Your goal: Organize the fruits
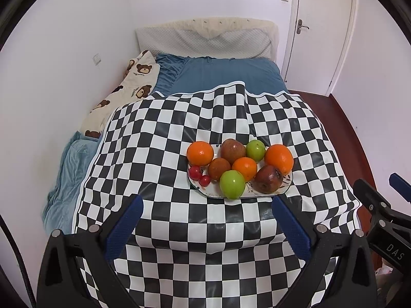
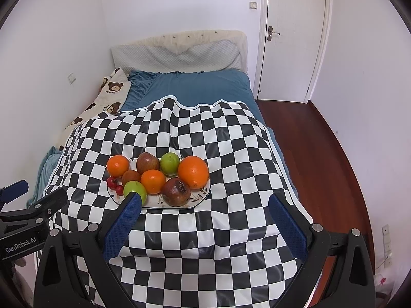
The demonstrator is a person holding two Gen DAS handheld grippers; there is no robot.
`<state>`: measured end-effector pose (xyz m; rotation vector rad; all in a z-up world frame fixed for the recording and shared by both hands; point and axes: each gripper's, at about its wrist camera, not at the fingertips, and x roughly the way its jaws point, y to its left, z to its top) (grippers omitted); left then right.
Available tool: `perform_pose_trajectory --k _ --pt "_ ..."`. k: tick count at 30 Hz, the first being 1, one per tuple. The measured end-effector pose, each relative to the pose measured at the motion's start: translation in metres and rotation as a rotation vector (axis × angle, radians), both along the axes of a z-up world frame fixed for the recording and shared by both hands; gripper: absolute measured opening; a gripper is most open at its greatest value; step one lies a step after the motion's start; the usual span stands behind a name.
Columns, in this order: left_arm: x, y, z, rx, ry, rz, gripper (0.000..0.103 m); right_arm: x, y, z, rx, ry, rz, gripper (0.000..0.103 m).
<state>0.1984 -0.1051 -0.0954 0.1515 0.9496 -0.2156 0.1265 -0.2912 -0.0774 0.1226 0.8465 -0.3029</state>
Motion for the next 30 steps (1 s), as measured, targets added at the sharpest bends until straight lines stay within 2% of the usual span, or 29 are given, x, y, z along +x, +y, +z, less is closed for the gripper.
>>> perform_pose_trajectory --k 30 --pt "-0.0041 0.0026 -0.0012 0.002 0.006 -0.01 0.103 -0.0046 -0.0009 -0.0052 0.002 0.003 0.001 0.101"
